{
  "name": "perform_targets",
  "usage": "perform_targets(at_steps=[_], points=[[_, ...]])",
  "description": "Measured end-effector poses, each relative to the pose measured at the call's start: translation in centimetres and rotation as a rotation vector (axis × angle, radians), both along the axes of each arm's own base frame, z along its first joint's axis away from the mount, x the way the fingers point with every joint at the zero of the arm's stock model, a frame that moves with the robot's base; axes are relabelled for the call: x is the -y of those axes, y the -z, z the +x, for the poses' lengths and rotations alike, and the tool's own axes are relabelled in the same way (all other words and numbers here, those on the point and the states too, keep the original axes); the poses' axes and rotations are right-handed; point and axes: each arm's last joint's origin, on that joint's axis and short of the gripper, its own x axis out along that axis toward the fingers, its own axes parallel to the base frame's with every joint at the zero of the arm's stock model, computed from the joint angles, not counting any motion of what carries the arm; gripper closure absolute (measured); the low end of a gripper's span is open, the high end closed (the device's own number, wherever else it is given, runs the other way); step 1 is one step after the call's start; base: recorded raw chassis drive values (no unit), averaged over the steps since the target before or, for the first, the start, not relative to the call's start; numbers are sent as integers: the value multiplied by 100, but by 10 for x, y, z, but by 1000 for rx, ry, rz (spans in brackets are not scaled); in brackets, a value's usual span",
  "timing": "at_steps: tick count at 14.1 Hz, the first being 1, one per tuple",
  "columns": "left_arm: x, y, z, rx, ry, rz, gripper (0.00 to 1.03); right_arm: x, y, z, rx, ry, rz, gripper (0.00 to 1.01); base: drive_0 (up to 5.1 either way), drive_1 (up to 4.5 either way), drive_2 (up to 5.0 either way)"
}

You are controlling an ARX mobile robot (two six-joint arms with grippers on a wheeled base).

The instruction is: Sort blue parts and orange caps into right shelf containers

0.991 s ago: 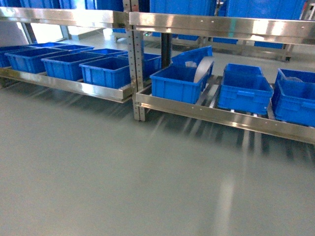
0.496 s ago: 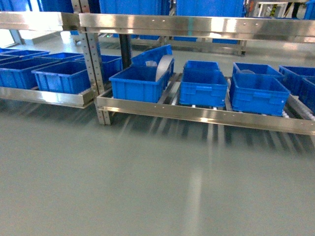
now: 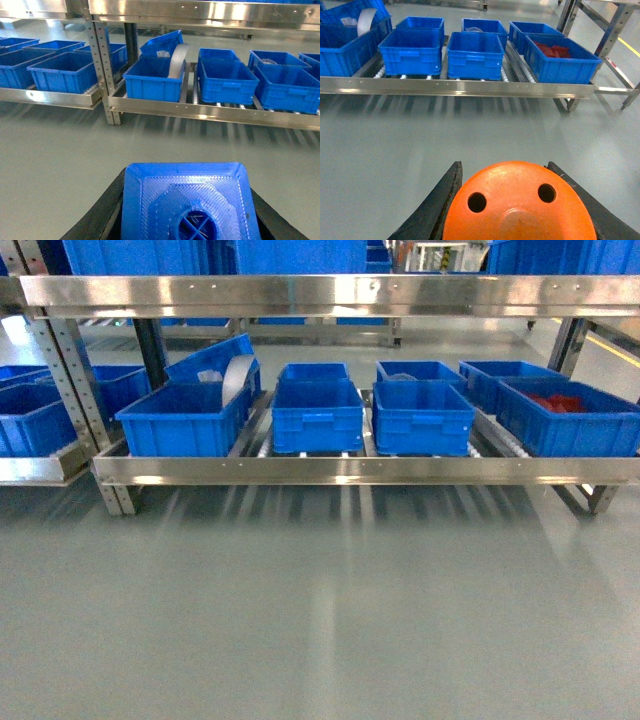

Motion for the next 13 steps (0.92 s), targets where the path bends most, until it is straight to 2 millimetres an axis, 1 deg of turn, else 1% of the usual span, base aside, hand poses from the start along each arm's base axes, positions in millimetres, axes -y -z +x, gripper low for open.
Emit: perform_targets(at_steps=[8, 13], points=[[-1, 0, 0, -1, -8, 0, 58, -1, 0, 0, 1, -6, 1, 58, -160, -160, -160], [-1, 0, 0, 3, -8, 1, 58, -1, 0, 0, 4, -6, 1, 58, 0, 0, 0]])
